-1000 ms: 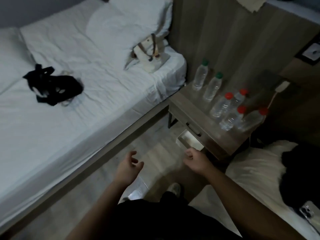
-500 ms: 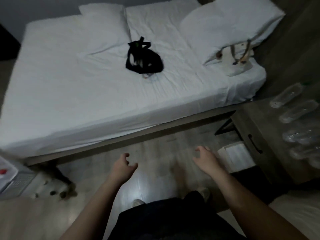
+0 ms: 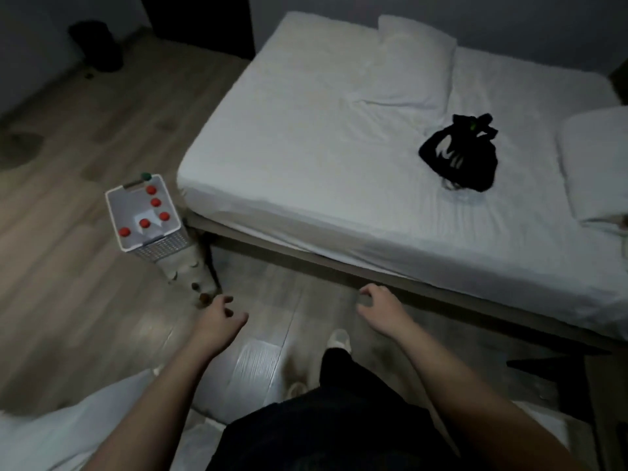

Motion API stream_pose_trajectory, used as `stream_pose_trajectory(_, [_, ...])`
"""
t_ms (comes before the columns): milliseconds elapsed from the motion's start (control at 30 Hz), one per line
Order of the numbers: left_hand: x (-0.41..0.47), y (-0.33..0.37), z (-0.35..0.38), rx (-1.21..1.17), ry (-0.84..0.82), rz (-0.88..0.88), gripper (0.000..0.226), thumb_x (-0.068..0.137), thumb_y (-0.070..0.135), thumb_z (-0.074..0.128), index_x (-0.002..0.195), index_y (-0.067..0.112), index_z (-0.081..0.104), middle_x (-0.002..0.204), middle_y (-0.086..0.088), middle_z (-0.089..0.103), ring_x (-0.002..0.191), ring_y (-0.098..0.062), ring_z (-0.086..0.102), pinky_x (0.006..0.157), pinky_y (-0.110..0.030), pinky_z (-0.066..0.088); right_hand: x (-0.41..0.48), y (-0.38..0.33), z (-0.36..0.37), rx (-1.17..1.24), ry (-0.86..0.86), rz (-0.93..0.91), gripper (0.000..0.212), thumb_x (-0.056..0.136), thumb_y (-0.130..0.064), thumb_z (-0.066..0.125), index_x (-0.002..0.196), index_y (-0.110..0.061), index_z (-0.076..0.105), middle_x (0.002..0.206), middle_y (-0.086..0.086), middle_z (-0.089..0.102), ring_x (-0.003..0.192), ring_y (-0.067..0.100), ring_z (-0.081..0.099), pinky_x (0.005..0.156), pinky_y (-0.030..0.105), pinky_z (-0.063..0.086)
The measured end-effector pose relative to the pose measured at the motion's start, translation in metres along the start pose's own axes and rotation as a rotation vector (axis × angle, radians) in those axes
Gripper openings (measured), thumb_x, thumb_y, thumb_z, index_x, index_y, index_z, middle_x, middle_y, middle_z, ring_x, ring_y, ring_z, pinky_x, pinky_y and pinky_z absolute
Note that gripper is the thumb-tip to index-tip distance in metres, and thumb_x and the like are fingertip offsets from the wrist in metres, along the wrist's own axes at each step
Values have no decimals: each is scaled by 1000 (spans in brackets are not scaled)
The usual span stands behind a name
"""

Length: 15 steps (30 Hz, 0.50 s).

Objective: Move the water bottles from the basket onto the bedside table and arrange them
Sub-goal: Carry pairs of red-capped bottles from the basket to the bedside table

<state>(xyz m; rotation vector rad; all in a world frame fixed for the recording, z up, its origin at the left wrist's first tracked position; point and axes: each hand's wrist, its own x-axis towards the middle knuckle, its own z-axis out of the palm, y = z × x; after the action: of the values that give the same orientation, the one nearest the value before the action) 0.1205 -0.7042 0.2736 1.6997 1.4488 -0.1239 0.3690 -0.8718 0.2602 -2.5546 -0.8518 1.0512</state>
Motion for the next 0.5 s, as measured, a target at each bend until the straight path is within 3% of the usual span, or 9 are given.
stream_pose_trajectory(233, [45, -15, -41, -98, 76, -26, 50, 84, 27, 64, 129, 11, 50, 112, -11, 61, 100, -24, 58, 82, -31, 45, 68, -64, 15, -97, -116, -64, 43, 87, -26, 59, 126, -13, 53, 133, 11, 51, 120, 25, 51, 100, 29, 39])
stream_pose_trajectory(333, [77, -17, -60, -113, 99, -45, 42, 86, 24, 63, 125, 12, 51, 103, -3, 57, 94, -19, 55, 79, -26, 40, 110, -97, 23, -117, -149, -78, 43, 85, -28, 60, 125, -14, 54, 132, 10, 55, 118, 24, 54, 99, 29, 42])
stream_pose_trajectory(500, [137, -21, -108, -113, 113, -127, 42, 84, 26, 64, 122, 11, 53, 99, -3, 55, 90, -19, 54, 77, -27, 40, 184, -176, 26, -144, -213, -123, 46, 89, -27, 58, 130, -8, 51, 133, 12, 54, 120, 26, 53, 96, 28, 40])
